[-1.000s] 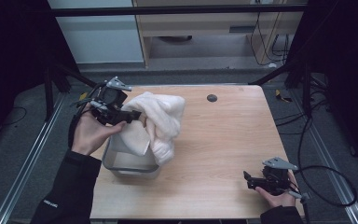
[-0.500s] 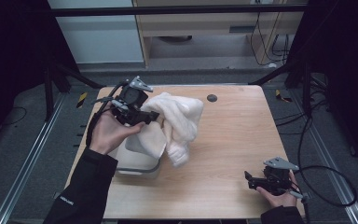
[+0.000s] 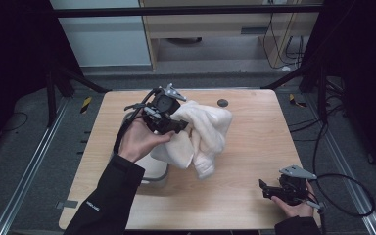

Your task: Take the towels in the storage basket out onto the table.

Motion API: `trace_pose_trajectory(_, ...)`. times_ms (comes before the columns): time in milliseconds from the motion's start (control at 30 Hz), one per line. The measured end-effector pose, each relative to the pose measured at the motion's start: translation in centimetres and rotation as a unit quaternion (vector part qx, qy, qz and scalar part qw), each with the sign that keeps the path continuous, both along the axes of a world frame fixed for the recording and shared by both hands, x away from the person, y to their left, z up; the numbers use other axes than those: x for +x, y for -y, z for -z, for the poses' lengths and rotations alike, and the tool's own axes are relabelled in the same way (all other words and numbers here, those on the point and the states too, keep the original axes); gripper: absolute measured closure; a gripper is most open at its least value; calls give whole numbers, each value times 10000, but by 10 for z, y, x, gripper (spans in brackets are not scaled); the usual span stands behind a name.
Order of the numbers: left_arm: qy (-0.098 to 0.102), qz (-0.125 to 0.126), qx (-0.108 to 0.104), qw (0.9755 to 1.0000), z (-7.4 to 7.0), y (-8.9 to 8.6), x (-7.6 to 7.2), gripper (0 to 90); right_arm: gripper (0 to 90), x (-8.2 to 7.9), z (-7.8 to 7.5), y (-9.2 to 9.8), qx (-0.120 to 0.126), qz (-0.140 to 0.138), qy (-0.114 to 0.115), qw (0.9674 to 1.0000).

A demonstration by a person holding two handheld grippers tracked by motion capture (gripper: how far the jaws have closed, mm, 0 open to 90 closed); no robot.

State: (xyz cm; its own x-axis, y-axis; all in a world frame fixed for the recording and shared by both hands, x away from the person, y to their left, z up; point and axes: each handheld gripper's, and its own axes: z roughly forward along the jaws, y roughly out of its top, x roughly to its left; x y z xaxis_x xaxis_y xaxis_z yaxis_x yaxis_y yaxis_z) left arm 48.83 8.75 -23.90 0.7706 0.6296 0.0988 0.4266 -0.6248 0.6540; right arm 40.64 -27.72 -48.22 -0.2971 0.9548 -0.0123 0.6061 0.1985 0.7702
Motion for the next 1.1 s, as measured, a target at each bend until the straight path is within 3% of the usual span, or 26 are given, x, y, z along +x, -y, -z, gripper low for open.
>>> trace_pose_trajectory(567, -48, 252, 74, 9996, 24, 42, 12, 711, 56, -2, 1, 1, 14, -14, 88, 10000)
trace_pose_trajectory(1100, -329, 373, 218, 9985, 68, 70, 29, 709, 72, -2, 3, 1, -6, -44, 101, 9999)
